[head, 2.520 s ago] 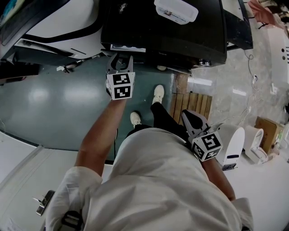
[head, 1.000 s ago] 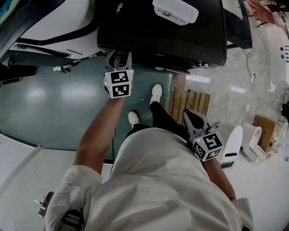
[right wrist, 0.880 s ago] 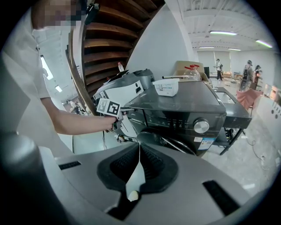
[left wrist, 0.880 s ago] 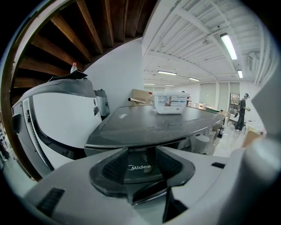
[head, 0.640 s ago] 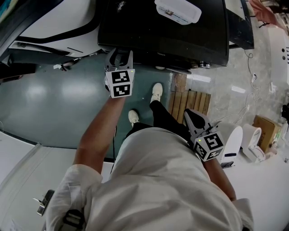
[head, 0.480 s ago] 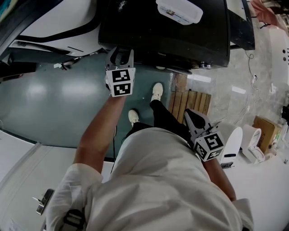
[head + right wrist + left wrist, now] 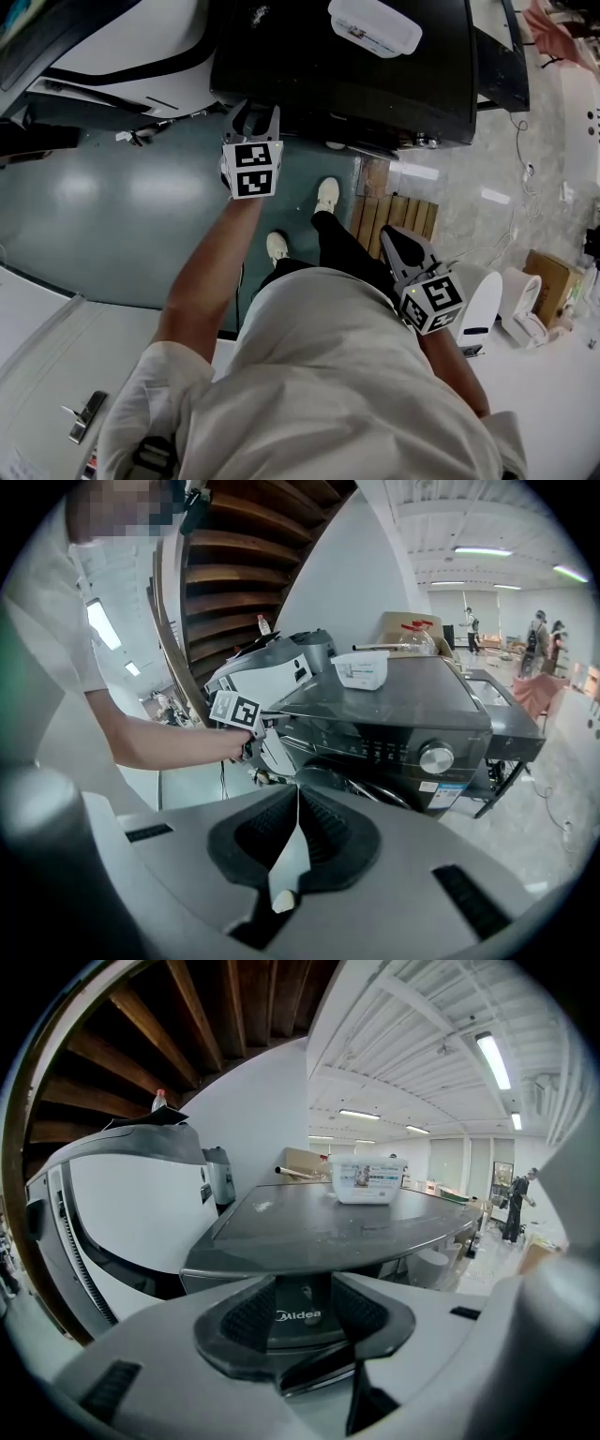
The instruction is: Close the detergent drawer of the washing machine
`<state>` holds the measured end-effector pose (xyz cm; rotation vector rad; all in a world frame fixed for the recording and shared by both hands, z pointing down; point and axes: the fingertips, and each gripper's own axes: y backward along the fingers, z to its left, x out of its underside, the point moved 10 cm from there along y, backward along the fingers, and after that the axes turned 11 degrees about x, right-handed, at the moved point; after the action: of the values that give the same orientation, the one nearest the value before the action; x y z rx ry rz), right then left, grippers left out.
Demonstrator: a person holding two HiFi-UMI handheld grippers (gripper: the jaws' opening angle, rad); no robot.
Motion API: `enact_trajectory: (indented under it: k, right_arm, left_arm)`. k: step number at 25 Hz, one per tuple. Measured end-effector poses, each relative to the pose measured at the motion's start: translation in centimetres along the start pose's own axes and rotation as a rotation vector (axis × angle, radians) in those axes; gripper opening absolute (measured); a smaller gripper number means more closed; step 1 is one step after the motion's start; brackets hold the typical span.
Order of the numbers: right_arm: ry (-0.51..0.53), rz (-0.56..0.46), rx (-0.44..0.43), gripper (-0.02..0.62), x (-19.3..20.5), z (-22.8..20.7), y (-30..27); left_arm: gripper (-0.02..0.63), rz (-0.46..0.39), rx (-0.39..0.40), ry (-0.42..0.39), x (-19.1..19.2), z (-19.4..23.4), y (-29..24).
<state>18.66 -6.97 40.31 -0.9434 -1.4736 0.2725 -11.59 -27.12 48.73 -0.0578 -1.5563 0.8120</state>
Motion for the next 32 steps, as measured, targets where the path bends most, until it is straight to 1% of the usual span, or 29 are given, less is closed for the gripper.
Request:
enact_trajectory:
  k: [2,7,12,19,25,29,32]
  right_arm:
    - [0.003,-0.01,-0.002,0.009,0.0,0.3,0.3]
    - [0.004,-0.034,-0.012,0.009,0.6,1.5,0.8]
    - [0.011,-0.062,-0.034,0.009,1.1,3.1,1.6]
    - [0.039,-0.102,-0.07,0.009,1.7,5.8,2.6]
    - [0.071,-0.123,-0.101,0.009,2.4,8.4,2.9]
    - [0.095,-0.145,-0.112,0.009,2.5,10.1,3.5]
    - [0.109,-0.162,-0.124,0.009,2.2,11.4,3.7]
  left_arm:
    - [0.16,-0.003,0.005,0.007,-0.3,-0.1,0.6]
    - [0.16,-0.019,0.023,0.004,-0.6,-0.5,2.6]
    - [0.155,-0.037,0.028,0.011,-0.9,-1.3,6.0]
    - [0.096,-0.081,0.042,0.026,-0.8,-2.7,11.8]
    - [0.002,-0.142,0.094,0.089,-0.9,-3.5,17.5]
    - [-0.005,-0.175,0.141,0.104,-0.7,-4.0,21.9]
    - [-0.005,-0.171,0.212,0.118,-0.3,-4.2,24.7]
